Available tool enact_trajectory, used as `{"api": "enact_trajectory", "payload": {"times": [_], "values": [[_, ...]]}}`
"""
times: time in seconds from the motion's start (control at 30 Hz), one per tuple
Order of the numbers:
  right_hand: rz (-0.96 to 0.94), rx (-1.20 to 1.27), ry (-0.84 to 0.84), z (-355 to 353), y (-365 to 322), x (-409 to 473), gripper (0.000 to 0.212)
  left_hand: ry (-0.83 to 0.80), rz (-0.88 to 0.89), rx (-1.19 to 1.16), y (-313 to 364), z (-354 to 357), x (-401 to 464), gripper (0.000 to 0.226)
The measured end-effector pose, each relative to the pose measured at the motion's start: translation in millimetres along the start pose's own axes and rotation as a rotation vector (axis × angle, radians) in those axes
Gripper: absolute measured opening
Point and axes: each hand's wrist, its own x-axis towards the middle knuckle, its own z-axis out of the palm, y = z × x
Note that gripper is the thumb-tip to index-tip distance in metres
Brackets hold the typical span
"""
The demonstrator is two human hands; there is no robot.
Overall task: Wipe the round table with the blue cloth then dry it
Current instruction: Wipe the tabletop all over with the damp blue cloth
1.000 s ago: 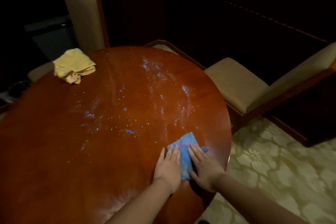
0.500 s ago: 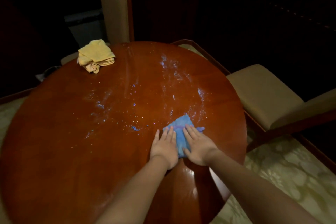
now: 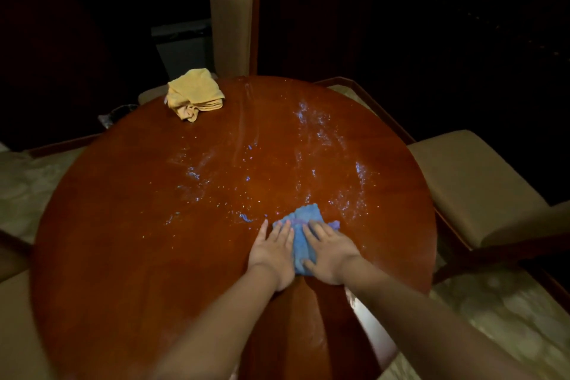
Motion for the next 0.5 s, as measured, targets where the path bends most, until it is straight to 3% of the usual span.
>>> {"api": "enact_trajectory", "payload": {"times": [0.17, 0.37, 0.5], "values": [[0.027, -0.013, 0.006, 1, -9, 8, 0.076, -0.01, -0.02, 0.011, -6, -4, 0, 0.069], [-0.027, -0.057, 0.017, 24, -41, -63, 0.079, 0.014, 0.136, 0.152, 18, 25, -57, 0.072], [-0.053, -0.079, 0.006, 28, -55, -66, 0.08, -0.003, 0.139, 0.124, 16, 39, -73, 0.073]]}}
